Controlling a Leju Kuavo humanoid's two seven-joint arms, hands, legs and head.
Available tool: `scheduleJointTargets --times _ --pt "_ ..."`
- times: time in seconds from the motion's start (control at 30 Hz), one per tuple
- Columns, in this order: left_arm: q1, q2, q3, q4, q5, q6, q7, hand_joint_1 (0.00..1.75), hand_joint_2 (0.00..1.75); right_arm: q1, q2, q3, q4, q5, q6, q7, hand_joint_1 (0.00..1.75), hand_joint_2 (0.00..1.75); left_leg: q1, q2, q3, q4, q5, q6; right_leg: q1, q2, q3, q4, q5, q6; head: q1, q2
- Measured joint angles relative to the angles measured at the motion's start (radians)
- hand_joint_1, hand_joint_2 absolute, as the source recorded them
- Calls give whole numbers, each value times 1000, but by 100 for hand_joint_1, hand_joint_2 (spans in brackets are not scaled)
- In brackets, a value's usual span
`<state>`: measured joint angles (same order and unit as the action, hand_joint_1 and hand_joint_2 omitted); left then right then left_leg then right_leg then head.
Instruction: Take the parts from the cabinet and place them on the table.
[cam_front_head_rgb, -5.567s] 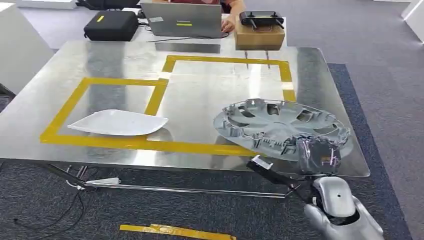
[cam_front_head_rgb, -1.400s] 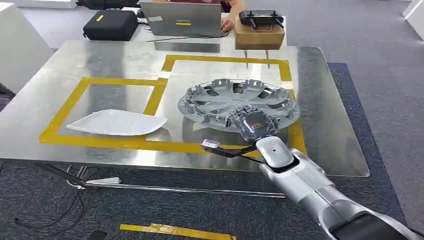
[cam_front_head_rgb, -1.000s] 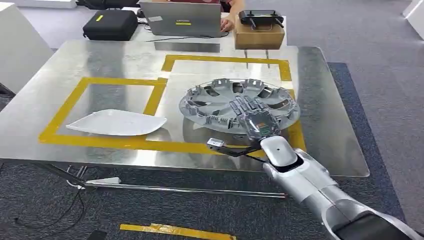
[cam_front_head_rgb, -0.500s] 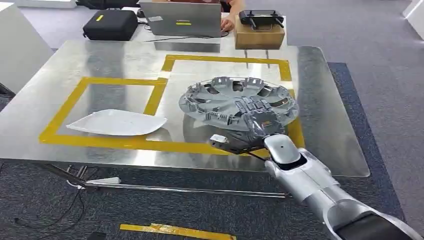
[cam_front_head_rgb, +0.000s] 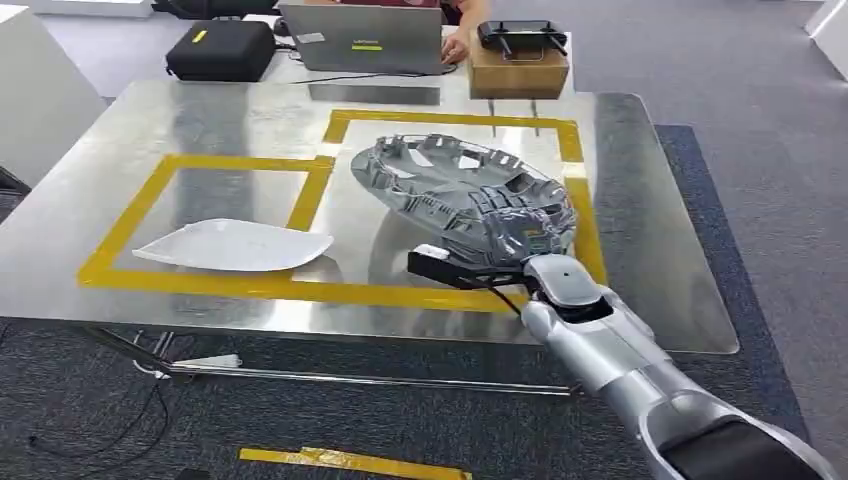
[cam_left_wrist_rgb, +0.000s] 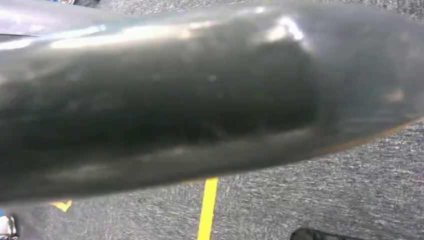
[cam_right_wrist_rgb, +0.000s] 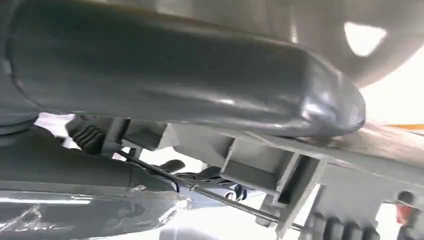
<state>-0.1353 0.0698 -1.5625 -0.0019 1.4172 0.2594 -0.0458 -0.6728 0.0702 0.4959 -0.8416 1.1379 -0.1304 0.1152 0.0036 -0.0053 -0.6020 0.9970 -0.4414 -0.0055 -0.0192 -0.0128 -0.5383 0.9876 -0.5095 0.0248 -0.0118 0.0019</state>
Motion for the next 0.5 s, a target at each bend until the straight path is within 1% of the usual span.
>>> scheduleJointTargets --times 0.07,0.2,0.37,0.5 --pt "2 0 0 0 6 -6 -2 0 0 -6 16 6 -25 -15 29 22 0 0 0 0 0 0 0 0 0 0 0 0 0 0 0 0" --pt "2 -2 0 0 13 -6 -9 0 0 -24 38 27 -69 -43 55 29 0 0 0 0 0 0 0 0 0 0 0 0 0 0 0 0" --pt "3 -4 0 0 21 -6 -15 0 0 -33 47 54 -115 -52 59 31 0 0 0 0 -1 0 0 0 0 0 -1 0 0 0 0 0" --pt "2 -9 0 0 20 -5 -15 0 0 -49 48 82 -129 -40 43 33 0 0 0 0 -1 0 0 0 0 0 -1 0 0 0 0 0"
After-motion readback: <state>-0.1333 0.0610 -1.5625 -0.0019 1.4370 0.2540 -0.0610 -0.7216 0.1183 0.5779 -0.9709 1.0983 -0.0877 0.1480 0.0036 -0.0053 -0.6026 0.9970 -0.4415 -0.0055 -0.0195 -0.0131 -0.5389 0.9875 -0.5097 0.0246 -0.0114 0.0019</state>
